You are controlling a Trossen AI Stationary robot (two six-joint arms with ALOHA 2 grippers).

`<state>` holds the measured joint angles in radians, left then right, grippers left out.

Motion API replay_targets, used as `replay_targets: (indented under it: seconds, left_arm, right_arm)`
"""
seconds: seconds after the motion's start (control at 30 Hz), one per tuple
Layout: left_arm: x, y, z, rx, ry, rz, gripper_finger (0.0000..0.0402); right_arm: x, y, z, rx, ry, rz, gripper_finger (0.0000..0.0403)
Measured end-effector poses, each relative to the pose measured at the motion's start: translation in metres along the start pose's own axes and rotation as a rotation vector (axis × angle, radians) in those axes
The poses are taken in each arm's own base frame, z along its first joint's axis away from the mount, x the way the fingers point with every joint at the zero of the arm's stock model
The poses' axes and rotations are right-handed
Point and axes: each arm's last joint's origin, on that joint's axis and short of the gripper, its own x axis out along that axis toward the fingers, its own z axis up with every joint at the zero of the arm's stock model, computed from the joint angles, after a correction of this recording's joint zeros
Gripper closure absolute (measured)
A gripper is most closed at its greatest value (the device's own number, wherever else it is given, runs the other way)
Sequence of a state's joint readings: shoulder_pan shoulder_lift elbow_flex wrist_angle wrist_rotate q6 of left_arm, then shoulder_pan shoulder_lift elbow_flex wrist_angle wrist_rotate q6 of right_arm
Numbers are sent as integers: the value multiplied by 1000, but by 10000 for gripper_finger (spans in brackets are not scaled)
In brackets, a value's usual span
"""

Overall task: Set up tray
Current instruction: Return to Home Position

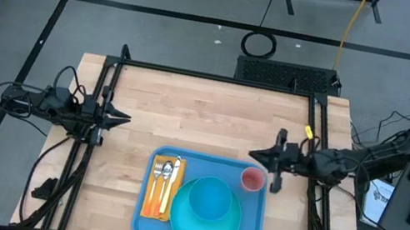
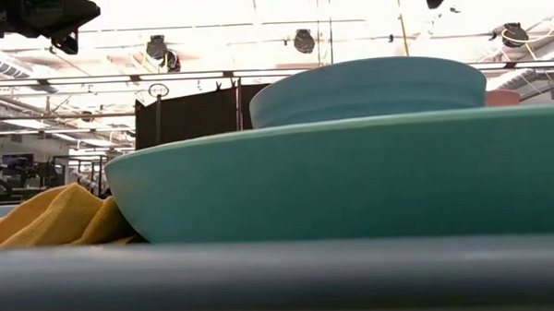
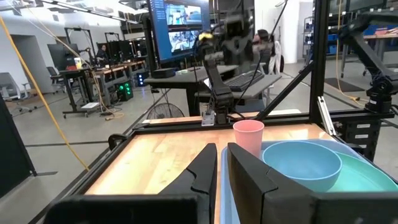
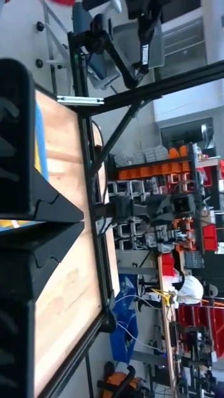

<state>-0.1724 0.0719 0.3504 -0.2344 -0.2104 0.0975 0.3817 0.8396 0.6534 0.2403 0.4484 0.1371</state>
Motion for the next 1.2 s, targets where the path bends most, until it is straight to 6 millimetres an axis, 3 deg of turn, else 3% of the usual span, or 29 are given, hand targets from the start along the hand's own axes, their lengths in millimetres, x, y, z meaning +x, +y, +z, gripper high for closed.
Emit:
replay_targets:
  seconds: [0.2,0.37,0.8,1.2]
  left_arm:
    - [0,0,0,0,0,0,357]
    - [0,0,0,0,0,0,357]
    - [0,0,0,1,0,0,357]
    - [0,0,0,2,0,0,357]
  right_arm:
    - [-36,-23,-35,-7,-51,-15,403]
    - [-53,-35,-60,-38,-75,-16,403]
    - [-66,-49,-118,-68,-30,-24,403]
    - [-66,-52,-121,-88,-35,-105,403]
